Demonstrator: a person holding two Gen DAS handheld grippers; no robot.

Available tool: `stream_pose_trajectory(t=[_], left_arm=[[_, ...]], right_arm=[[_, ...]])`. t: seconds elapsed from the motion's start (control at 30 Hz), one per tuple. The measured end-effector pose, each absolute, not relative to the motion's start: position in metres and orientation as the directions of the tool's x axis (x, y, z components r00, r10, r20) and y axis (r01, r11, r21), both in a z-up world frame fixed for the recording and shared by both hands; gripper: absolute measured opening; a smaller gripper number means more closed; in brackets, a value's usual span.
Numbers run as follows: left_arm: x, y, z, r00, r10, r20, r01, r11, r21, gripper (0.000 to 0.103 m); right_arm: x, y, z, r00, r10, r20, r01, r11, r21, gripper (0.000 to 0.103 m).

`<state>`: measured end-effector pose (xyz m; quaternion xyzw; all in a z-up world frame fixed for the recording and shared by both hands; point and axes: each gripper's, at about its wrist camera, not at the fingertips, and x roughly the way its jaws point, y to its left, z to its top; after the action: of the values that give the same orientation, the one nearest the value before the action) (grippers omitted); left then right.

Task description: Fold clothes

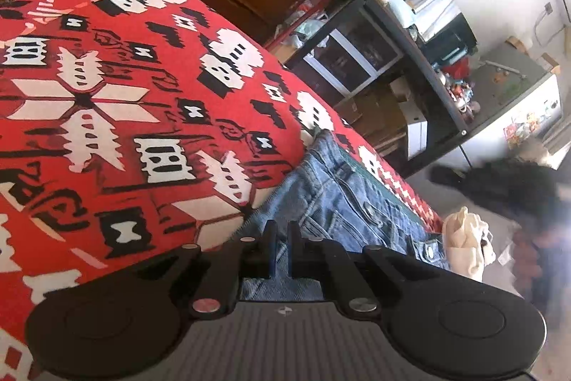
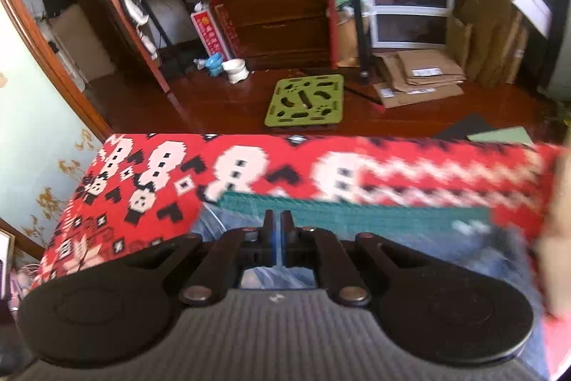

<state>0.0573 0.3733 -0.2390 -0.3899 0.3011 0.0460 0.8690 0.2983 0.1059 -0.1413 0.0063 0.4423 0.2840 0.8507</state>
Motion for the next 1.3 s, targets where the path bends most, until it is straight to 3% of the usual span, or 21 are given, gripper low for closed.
stream_pose_trajectory(t=[0.17, 0.43, 0.7, 1.03, 1.17, 1.3], left_arm=[[0.055, 0.352, -0.232, 0.804, -0.198, -0.561, -0.261, 0.73, -0.632, 0.003], [0.058, 0.296, -0.219, 0.762, -0.259, -0.593, -0.175, 0.8, -0.574, 0.004], [0.058, 0.242, -0.225, 0.697, -0.294, -0.654, -0.148, 0.833, -0.533, 0.004], [0.059, 0.204, -0.208, 0.671, -0.288, -0.683, -0.142, 0.854, -0.501, 0.004], [0.075, 0.178, -0.194, 0.66, -0.297, -0.69, -0.105, 0.873, -0.476, 0.004], [0.097, 0.137, -0.19, 0.627, -0.305, -0.717, -0.07, 0.894, -0.442, 0.004]], right_arm=[[0.263, 0.009, -0.143, 0.461, 0.408, -0.788, -0.39, 0.891, 0.233, 0.004], [0.204, -0.092, -0.198, 0.479, 0.328, -0.814, -0.313, 0.93, 0.191, 0.005], [0.163, -0.125, -0.222, 0.539, 0.3, -0.787, -0.365, 0.925, 0.103, 0.002], [0.125, -0.18, -0.221, 0.55, 0.309, -0.776, -0.334, 0.933, 0.134, 0.0], [0.119, -0.178, -0.211, 0.574, 0.333, -0.748, -0.365, 0.922, 0.131, 0.01], [0.124, -0.155, -0.206, 0.579, 0.401, -0.71, -0.449, 0.884, 0.133, 0.01]])
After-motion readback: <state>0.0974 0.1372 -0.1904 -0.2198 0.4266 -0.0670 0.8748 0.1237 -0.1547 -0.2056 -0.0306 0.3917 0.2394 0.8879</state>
